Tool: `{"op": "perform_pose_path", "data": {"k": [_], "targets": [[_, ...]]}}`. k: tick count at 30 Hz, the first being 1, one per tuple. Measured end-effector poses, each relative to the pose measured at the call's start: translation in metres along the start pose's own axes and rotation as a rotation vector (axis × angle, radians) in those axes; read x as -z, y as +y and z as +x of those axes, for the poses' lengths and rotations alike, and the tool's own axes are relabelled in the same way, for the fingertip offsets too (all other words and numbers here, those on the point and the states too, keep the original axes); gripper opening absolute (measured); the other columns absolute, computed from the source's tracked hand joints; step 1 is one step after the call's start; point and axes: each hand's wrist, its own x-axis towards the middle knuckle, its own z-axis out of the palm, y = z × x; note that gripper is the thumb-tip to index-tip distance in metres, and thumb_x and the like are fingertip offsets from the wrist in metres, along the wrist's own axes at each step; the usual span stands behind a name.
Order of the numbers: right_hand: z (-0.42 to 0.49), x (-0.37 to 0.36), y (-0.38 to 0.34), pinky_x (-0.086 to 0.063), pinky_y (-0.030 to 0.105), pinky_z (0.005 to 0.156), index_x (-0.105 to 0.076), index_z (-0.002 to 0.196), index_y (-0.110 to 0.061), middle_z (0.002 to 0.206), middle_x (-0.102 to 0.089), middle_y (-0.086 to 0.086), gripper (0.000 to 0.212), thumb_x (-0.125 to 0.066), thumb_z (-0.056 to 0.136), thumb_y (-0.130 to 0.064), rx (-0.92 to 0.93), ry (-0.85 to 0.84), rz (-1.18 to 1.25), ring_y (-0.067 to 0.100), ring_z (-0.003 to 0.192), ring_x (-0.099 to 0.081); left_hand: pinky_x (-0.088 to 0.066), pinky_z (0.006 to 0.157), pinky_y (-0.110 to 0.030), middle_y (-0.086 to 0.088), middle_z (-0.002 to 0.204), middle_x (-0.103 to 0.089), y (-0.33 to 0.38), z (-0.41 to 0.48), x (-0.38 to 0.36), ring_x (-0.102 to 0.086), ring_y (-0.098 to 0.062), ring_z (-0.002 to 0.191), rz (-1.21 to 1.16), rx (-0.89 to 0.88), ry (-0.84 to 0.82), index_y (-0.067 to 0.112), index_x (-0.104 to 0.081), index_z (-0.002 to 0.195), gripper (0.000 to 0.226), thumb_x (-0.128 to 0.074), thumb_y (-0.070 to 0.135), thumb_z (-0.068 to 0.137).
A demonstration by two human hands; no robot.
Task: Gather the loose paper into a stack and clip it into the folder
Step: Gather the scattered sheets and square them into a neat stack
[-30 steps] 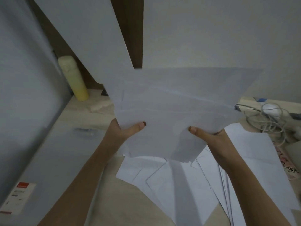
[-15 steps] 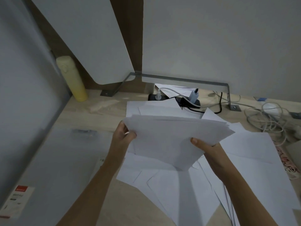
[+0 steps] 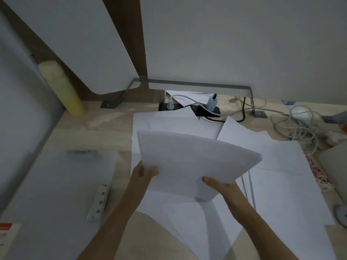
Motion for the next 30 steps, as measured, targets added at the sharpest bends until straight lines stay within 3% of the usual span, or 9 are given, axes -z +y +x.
{"op": "perform_pose_path", "data": {"k": [4,7,9,14,18,23,26,28,30], "targets": [[0.002,-0.002,0.002,-0.052,0.024,0.076,-0.071,0.095,-0.027,0.099,-0.074,-0.004,0.031,-0.074,0.064,-0.023,-0.023,0.019,0.057,0.013,0.092,-0.069,-0.051,0.060,-0.016,0.006,0.069,-0.068,-0.002,-0.001,-0.004,-0.064,-0.006,0.067,0.012,-0.006,0.092,0.012,-0.061,0.082,0.010,-0.058,0.008,0.073],[0.001,0.001,0.005,-0.053,0.028,0.078,-0.071,0.098,-0.024,0.100,-0.074,0.000,0.031,-0.074,0.067,-0.025,-0.073,0.007,0.087,0.018,0.093,-0.070,-0.050,0.064,-0.017,0.006,0.080,-0.068,-0.005,-0.002,-0.009,-0.065,-0.007,0.076,0.091,0.018,0.094,0.020,-0.063,0.083,0.021,-0.052,0.019,0.066],[0.005,0.011,0.004,-0.054,0.032,0.077,-0.071,0.100,-0.017,0.097,-0.075,0.004,0.030,-0.077,0.071,-0.022,-0.095,0.060,0.099,0.022,0.089,-0.071,-0.045,0.060,-0.010,0.003,0.081,-0.062,-0.002,-0.002,-0.017,-0.059,0.001,0.068,0.164,-0.021,0.094,0.019,-0.059,0.084,0.012,-0.055,0.019,0.072],[0.005,0.066,0.009,-0.055,0.037,0.076,-0.066,0.094,-0.020,0.091,-0.074,0.003,0.015,-0.069,0.081,-0.026,-0.140,0.253,-0.022,0.023,0.083,-0.070,-0.034,0.054,-0.016,-0.007,0.073,-0.046,-0.007,-0.007,-0.067,-0.044,-0.013,0.066,0.239,-0.016,0.065,0.012,-0.052,0.080,0.013,-0.050,0.009,0.093],[-0.012,0.136,0.031,-0.052,0.043,0.085,-0.062,0.112,-0.008,0.102,-0.068,0.011,0.026,-0.056,0.091,-0.023,-0.188,0.383,-0.194,0.029,0.094,-0.065,-0.028,0.054,-0.022,-0.005,0.066,-0.038,-0.034,-0.018,-0.128,-0.035,-0.010,0.059,0.359,0.067,-0.099,0.002,-0.047,0.076,0.023,-0.046,0.014,0.095],[-0.034,0.230,0.058,-0.043,0.038,0.084,-0.055,0.122,0.000,0.111,-0.060,0.018,0.034,-0.047,0.096,-0.020,-0.303,0.564,-0.304,0.031,0.100,-0.055,-0.026,0.060,-0.027,-0.001,0.062,-0.033,-0.076,-0.035,-0.212,-0.033,-0.014,0.062,0.438,0.205,-0.308,0.015,-0.033,0.067,0.031,-0.044,0.017,0.096],[-0.038,0.271,0.072,-0.038,0.042,0.096,-0.049,0.128,0.003,0.130,-0.053,0.021,0.043,-0.046,0.096,-0.025,-0.356,0.619,-0.411,0.035,0.118,-0.050,-0.028,0.063,-0.029,0.001,0.062,-0.035,-0.094,-0.041,-0.249,-0.036,-0.015,0.064,0.446,0.279,-0.355,0.017,-0.034,0.067,0.030,-0.043,0.019,0.095],[-0.039,0.289,0.081,-0.040,0.040,0.089,-0.052,0.117,0.007,0.117,-0.058,0.022,0.038,-0.046,0.096,-0.024,-0.370,0.613,-0.471,0.034,0.109,-0.053,-0.029,0.059,-0.026,0.003,0.060,-0.036,-0.104,-0.044,-0.268,-0.035,-0.011,0.059,0.478,0.306,-0.353,0.018,-0.033,0.065,0.033,-0.043,0.020,0.096],[-0.038,0.298,0.091,-0.039,0.037,0.072,-0.053,0.096,0.003,0.087,-0.056,0.013,0.027,-0.046,0.096,-0.023,-0.357,0.605,-0.514,0.028,0.091,-0.053,-0.028,0.055,-0.019,0.005,0.065,-0.041,-0.113,-0.046,-0.281,-0.037,-0.006,0.057,0.561,0.304,-0.327,0.021,-0.036,0.065,0.031,-0.043,0.019,0.096]]}}
